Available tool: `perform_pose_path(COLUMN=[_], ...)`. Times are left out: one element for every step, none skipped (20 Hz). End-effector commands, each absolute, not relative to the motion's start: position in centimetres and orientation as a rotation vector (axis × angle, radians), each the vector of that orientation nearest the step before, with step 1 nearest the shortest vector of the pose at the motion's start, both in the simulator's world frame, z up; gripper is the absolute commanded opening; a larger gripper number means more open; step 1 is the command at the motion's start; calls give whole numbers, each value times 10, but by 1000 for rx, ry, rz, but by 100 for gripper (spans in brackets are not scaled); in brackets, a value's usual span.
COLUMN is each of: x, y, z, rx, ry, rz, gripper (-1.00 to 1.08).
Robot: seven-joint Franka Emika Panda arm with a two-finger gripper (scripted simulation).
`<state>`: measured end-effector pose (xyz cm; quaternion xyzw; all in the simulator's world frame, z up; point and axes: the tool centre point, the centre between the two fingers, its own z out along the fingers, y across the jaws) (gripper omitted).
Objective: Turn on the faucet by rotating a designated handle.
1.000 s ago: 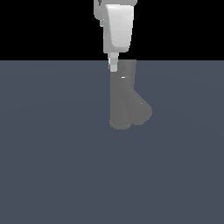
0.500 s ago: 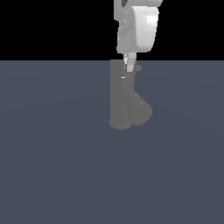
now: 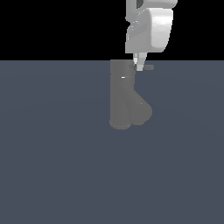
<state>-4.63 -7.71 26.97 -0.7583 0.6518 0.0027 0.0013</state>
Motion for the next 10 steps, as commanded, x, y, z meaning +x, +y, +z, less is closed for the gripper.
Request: perform_pose_path(x=[-43, -41, -40, -38, -36, -34, -32, -30, -29, -27], y=[-81, -83, -85, -87, -89, -91, -93, -95, -97, -99], z=[270, 270, 270, 270, 270, 270, 270, 270, 270, 270], rx=[-2377, -2376, -2375, -2374, -2372, -2371, -2370, -2369, -2368, -2367], ry=[2049, 2051, 2052, 2053, 2055, 2056, 2058, 2059, 2061, 2062], rz=[9, 8, 8, 8, 8, 7, 7, 7, 7, 7], gripper=[-100, -100, -100, -100, -100, -100, -100, -100, -100, -100])
